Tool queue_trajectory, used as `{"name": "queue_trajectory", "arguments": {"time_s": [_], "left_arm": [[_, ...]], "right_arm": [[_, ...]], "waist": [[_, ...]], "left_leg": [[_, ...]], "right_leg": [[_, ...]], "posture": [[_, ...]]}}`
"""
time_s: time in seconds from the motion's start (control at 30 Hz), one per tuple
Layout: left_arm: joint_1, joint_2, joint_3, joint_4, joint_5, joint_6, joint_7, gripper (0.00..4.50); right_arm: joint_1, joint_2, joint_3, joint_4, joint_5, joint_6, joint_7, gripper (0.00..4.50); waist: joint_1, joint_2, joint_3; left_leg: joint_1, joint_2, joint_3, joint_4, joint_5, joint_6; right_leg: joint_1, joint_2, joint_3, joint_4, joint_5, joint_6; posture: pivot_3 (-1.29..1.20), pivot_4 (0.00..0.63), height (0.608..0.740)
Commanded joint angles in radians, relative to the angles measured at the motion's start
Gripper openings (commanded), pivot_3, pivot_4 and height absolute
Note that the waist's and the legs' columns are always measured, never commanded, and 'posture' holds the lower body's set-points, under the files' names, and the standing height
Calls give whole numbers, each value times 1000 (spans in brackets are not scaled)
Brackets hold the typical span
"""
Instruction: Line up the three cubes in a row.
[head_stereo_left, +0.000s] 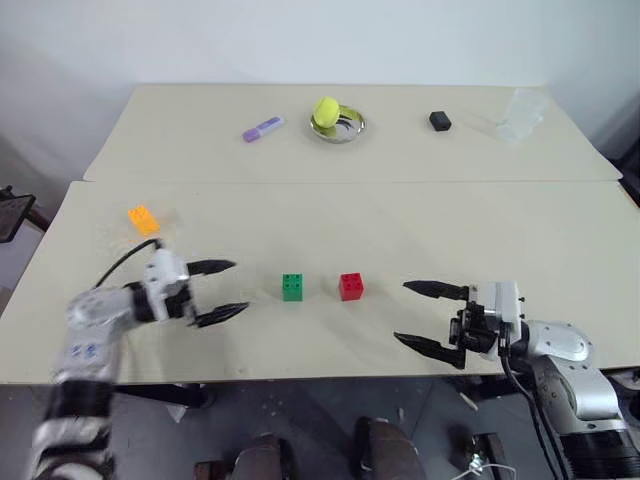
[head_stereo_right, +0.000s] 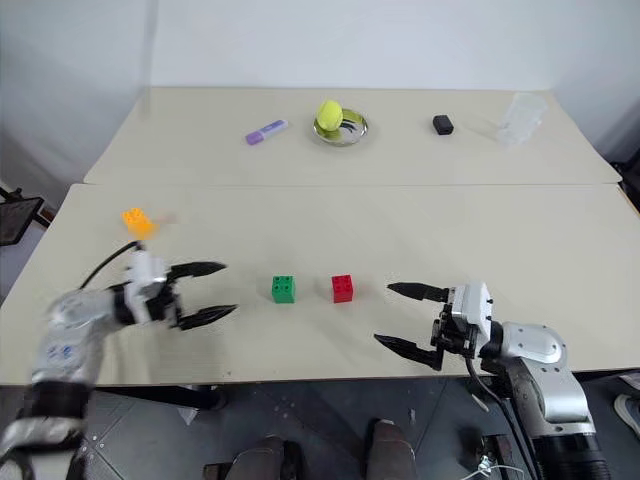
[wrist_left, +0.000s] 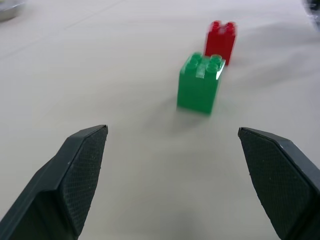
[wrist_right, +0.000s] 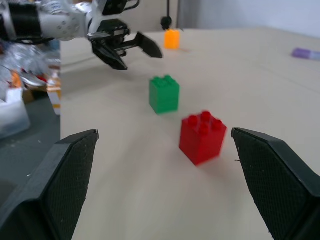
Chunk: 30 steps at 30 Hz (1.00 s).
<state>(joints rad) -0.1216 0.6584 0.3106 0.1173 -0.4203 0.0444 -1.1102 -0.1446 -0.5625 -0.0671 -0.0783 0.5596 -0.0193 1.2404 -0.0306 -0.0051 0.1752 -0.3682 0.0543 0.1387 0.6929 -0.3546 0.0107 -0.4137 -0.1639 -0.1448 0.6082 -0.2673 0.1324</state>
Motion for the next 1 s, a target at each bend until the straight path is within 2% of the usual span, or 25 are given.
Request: {"name": "queue_trajectory", "arguments": {"time_s": [0.03,0.13,0.2,0.3,0.37,0.43,0.53,0.67,0.77,1.0], "left_arm": [[156,-75,233,-164,-86,53,243,4457],[253,-218,413,-161,-81,-13,494,4457],[287,-280,455,-183,-88,-17,579,4457],[337,-380,465,-243,-79,-28,692,4457],[353,-452,414,-320,-61,-10,764,4457],[349,-476,377,-362,-52,20,810,4457],[259,-493,311,-378,-84,94,888,4457],[-12,-465,223,-228,79,150,1111,4457],[-219,-433,214,-11,135,135,1214,4457],[-508,-361,146,375,243,36,1309,4457]], "right_arm": [[-73,39,1,30,8,-37,6,4500],[-137,84,13,88,-27,-108,7,4500],[-161,106,10,113,-39,-149,3,4500],[-200,138,-7,142,-48,-201,-26,4500],[-205,132,-9,140,-39,-191,-22,4500],[-203,123,-8,138,-33,-182,-13,4500],[-198,115,-23,136,-26,-175,-24,4500],[-189,109,-40,135,-58,-214,-53,4500],[-159,107,-32,101,-57,-192,-67,4500],[-129,109,-6,35,-54,-153,-94,4500]], "waist": [[2,0,0],[9,0,0],[16,0,0],[27,-1,0],[30,-1,0],[35,-2,-1],[35,-2,-1],[39,-2,-1],[31,-4,-2],[24,-4,-2]], "left_leg": [[0,0,0,1,0,0],[0,3,-2,4,-1,1],[0,2,-3,5,-1,1],[-1,-1,-2,5,-2,2],[-1,-1,-2,6,-2,2],[-1,-2,-2,6,-2,2],[-1,-2,-2,6,-2,2],[-1,-3,-2,6,-1,2],[-1,-3,3,6,-1,2],[-2,-2,7,1,-1,1]], "right_leg": [[0,0,1,0,0,0],[2,-1,1,1,0,0],[3,-1,0,1,0,0],[2,-1,0,1,0,0],[2,-2,0,0,0,0],[3,-2,0,0,0,0],[2,-2,0,2,0,0],[3,-2,0,2,0,-1],[3,-2,-1,2,0,-1],[1,-1,-6,-1,1,0]], "posture": [[0,150,740],[0,150,740],[0,150,740],[0,150,740],[0,150,740],[0,150,740],[0,150,740],[0,150,740],[0,150,740],[0,150,740]]}}
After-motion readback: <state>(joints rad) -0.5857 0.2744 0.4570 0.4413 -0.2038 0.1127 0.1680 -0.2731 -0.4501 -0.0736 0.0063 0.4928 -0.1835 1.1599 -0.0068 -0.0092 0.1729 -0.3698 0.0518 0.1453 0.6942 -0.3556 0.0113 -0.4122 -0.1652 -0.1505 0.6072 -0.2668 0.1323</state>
